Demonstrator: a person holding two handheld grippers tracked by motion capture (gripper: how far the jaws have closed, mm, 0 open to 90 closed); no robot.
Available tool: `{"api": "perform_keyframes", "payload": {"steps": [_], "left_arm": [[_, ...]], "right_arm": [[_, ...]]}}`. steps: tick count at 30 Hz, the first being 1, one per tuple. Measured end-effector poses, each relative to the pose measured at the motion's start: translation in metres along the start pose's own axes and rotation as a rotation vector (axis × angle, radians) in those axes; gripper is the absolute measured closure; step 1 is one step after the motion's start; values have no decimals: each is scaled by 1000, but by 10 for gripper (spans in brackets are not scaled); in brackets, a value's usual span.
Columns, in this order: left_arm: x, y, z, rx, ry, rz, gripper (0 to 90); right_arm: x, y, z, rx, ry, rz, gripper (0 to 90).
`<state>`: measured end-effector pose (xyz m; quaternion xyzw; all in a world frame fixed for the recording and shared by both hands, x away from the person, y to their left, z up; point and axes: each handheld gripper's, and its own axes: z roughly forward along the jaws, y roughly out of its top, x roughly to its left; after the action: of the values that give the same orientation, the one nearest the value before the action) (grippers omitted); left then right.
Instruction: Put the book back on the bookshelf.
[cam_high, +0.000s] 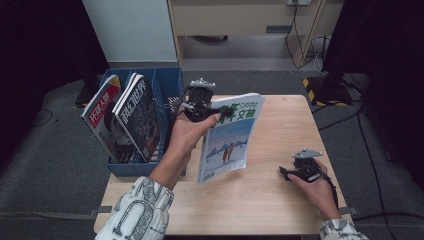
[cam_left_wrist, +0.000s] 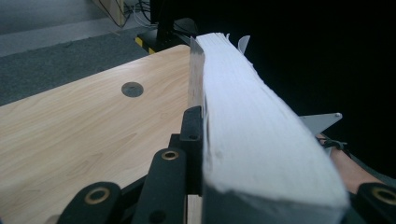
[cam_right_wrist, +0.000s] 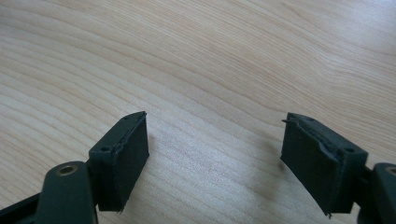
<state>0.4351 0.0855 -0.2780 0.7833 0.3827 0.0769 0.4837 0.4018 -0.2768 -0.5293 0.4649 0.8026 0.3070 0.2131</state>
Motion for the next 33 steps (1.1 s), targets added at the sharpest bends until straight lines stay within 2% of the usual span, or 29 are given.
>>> {"api": "perform_keyframes", "payload": {"steps": [8,15,21,27,33], "left_arm": [[1,5,-23,-24,18,-6,733],[-2,13,-41,-42,31,2,733],[0,10,-61,-65,51,-10,733],[7,9,-80,-73,79,-24,734],[20,10,-93,-69,116,-34,733]], "right_arm": [[-2,-6,4,-42,26,65,188],[-1,-7,5,-59,21,70,168],[1,-6,7,-56,19,73,155],[2,-6,6,-50,18,70,154],[2,-6,6,-49,19,70,152]]}}
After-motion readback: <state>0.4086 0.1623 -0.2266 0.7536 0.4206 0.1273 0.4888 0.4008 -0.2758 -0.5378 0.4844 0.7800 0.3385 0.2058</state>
